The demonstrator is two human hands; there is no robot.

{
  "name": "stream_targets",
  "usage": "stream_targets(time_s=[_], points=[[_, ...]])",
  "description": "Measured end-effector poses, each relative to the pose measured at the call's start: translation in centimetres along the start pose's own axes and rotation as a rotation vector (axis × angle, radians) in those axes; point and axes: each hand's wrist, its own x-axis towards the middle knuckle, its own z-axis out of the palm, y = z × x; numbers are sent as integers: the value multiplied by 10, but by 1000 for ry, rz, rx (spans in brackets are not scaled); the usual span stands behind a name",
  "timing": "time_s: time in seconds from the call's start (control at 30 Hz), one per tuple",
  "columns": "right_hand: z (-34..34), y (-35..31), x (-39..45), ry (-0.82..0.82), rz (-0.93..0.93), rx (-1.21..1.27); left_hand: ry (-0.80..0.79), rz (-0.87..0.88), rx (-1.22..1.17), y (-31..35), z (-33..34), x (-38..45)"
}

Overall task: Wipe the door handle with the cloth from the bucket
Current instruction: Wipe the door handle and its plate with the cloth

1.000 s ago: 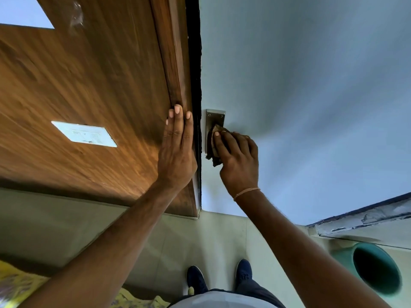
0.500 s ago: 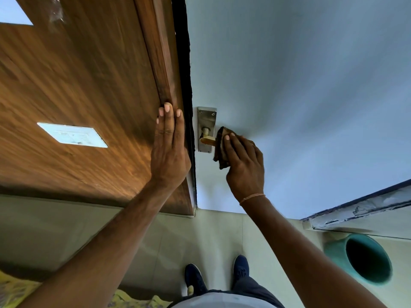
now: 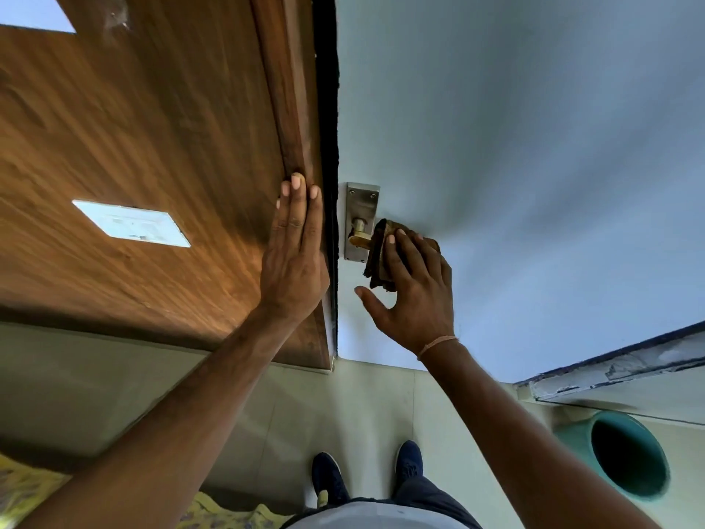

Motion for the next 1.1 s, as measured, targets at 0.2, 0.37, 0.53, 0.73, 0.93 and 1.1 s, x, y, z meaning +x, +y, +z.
stream_targets(time_s=[0.2, 0.37, 0.53, 0.73, 0.93, 1.1], points=[[9, -5, 28, 94, -47, 48, -5, 8, 1, 1, -1, 1], [21, -2, 31, 169, -92, 30, -12, 12, 21, 0, -1, 0], [27, 9, 42, 277, -352, 5, -2, 19, 27, -1, -1, 0], [21, 36, 53, 277, -646, -42, 58, 22, 37, 1, 4, 0], [10, 57, 60, 227, -819, -105, 61, -10, 52, 4, 6, 1], [22, 26, 65, 151, -818, -140, 51, -31, 45, 7, 7, 1]])
